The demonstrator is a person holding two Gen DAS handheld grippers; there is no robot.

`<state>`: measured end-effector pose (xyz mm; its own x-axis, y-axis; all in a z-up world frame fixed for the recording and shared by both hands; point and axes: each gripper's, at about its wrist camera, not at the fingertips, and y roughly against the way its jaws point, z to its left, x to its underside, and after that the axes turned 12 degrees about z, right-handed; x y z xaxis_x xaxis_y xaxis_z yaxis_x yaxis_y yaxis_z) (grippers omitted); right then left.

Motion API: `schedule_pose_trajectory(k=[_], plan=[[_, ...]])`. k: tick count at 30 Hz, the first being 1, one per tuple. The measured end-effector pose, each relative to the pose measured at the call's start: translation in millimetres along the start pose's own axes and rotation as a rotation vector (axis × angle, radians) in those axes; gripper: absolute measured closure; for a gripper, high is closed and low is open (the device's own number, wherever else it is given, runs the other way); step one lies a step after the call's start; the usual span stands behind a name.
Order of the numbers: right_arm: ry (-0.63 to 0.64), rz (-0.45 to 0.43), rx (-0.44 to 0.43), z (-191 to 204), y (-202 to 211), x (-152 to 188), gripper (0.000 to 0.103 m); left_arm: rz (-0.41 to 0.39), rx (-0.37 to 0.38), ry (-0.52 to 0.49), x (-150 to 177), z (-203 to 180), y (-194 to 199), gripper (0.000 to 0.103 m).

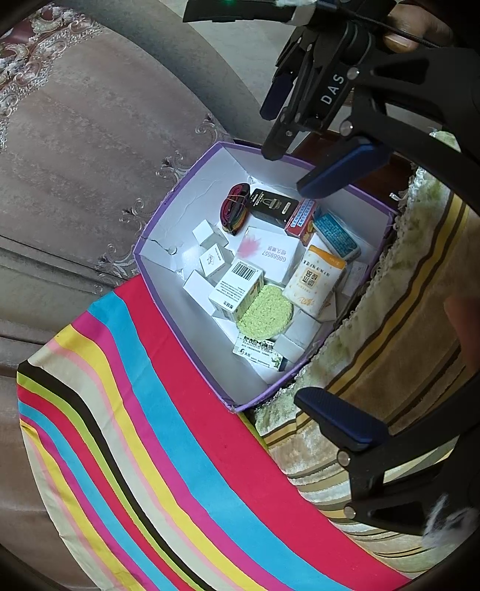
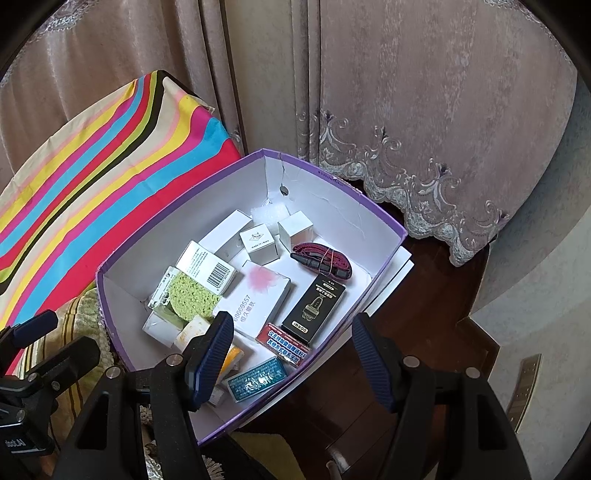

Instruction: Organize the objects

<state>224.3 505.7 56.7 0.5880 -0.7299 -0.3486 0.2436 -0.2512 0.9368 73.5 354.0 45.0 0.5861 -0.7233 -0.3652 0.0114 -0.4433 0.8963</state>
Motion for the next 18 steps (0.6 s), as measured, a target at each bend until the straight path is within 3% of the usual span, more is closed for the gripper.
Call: schedule_pose_trajectory(k=[13,18], plan=[[-0.003,0.005,-0.002,-0.7,-0.5,0.3,0.035,0.006,0.005,-0.006,-0.4,-2.9,-1.9,0.0],[-0.005,0.007,-0.003,-1.5,-1.0,0.1,0.035,-0.008,0.041,-0.025,-0.6,-7.6,1.0,0.0]])
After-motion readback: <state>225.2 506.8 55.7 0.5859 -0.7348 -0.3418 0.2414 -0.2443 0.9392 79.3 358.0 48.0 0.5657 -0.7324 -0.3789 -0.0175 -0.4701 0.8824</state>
